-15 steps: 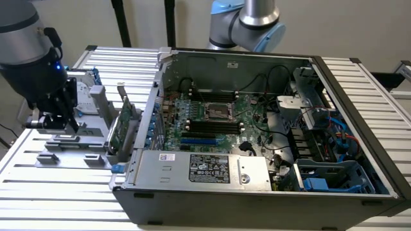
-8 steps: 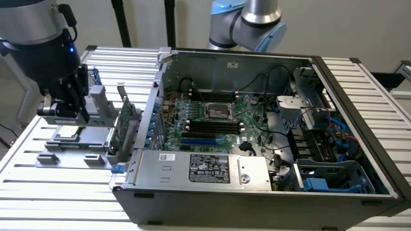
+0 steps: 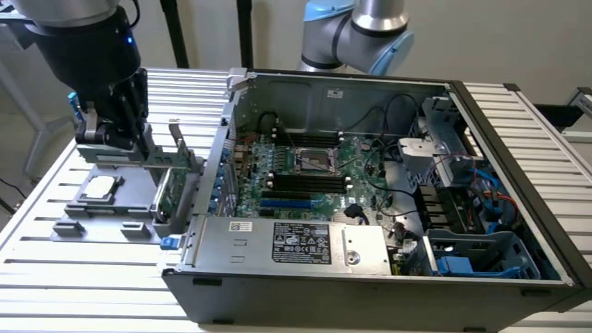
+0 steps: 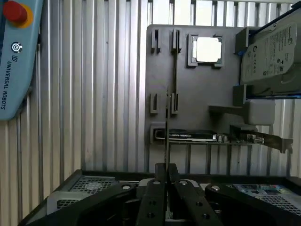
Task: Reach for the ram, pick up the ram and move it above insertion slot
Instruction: 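Pick up the ram and move it above insertion slot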
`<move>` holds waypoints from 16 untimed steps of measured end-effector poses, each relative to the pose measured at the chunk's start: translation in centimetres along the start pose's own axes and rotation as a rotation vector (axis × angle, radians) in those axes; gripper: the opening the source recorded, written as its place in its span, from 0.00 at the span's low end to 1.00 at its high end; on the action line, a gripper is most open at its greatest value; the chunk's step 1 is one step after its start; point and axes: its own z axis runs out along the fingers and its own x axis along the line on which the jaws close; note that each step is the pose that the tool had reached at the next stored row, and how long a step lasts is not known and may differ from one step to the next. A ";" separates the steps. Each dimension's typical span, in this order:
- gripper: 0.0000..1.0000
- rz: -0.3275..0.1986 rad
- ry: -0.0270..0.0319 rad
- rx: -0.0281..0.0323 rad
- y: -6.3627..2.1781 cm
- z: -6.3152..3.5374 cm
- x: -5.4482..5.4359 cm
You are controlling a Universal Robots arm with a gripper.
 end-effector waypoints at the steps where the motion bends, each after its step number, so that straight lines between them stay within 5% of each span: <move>1: 0.13 0.000 -0.0014 -0.0001 -0.44 -0.43 0.0; 8: 0.13 0.000 -0.0177 -0.0002 -3.58 -2.58 0.0; 16: 0.13 -0.001 -0.0298 -0.0001 -7.20 -2.75 0.0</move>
